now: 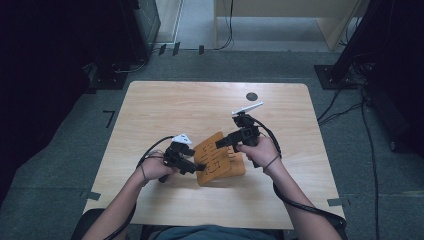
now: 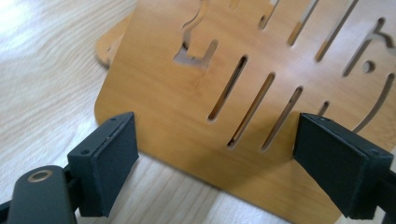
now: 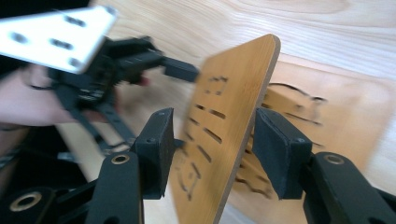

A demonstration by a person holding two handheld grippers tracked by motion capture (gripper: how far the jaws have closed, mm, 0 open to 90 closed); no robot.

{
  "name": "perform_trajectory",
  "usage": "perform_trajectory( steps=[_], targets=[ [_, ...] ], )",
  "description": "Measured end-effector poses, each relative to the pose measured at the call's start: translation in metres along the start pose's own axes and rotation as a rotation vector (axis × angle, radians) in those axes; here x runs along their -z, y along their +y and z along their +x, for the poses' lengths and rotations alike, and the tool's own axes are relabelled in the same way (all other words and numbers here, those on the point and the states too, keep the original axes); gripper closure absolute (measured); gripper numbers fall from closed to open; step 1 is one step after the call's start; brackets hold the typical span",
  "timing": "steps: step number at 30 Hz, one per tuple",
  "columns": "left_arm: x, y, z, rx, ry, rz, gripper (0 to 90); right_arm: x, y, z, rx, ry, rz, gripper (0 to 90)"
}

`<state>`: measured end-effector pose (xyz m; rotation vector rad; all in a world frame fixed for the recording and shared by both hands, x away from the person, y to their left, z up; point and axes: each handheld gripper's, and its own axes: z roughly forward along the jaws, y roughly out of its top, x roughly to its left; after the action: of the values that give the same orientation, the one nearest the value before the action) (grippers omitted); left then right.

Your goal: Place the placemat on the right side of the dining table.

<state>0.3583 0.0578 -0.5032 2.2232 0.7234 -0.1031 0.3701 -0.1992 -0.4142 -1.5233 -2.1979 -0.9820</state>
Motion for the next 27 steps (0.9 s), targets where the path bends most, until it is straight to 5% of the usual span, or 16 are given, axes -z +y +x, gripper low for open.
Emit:
perform_trajectory(
  steps=[5, 8, 13, 15, 16, 17, 18, 19, 20, 24, 25, 27],
  targets=[
    [-0.001, -0.001, 0.001, 0.01, -0.006, -0.006, 12.2, 0.001, -0.001, -0.002, -0.009, 0.031, -0.01, 48.9],
    [0.0, -0.004, 0.004, 0.015, -0.013, -0.004, 10.5, -0.001, -0.002, -0.007, -0.035, 0.015, 0.042, 49.2],
    [0.0, -0.004, 0.004, 0.025, -0.015, -0.006, 10.2, 0.0, -0.002, -0.027, -0.174, 0.172, 0.029, 50.7],
    [-0.001, -0.004, 0.003, 0.016, -0.001, -0.007, 10.2, 0.0, -0.002, -0.028, -0.173, 0.162, 0.008, 51.0],
    [-0.002, -0.004, 0.002, 0.009, 0.002, -0.005, 10.2, 0.0, -0.003, -0.024, -0.126, 0.119, -0.023, 50.4],
    [-0.002, -0.004, 0.001, 0.006, 0.006, -0.005, 10.2, -0.003, -0.006, -0.014, 0.003, 0.011, -0.093, 47.9],
    [-0.002, -0.004, 0.001, 0.005, 0.006, -0.007, 10.2, -0.003, -0.006, -0.014, 0.003, 0.011, -0.093, 47.9],
    [-0.002, -0.004, 0.002, 0.005, 0.005, -0.008, 10.2, -0.008, -0.01, -0.007, 0.09, -0.074, -0.138, 46.1],
    [-0.002, -0.004, 0.002, 0.005, 0.003, -0.008, 10.2, -0.011, -0.012, -0.005, 0.11, -0.096, -0.156, 45.7],
    [-0.002, -0.004, 0.002, 0.004, -0.001, -0.013, 10.3, -0.013, -0.017, -0.007, 0.12, -0.081, -0.239, 48.9],
    [-0.006, -0.004, 0.0, 0.0, -0.033, -0.027, 10.7, -0.021, -0.017, -0.011, 0.064, 0.053, -0.199, 51.3],
    [-0.009, -0.004, -0.003, -0.015, -0.047, -0.027, 10.7, -0.028, -0.019, -0.011, 0.04, 0.087, -0.171, 50.8]
  ],
)
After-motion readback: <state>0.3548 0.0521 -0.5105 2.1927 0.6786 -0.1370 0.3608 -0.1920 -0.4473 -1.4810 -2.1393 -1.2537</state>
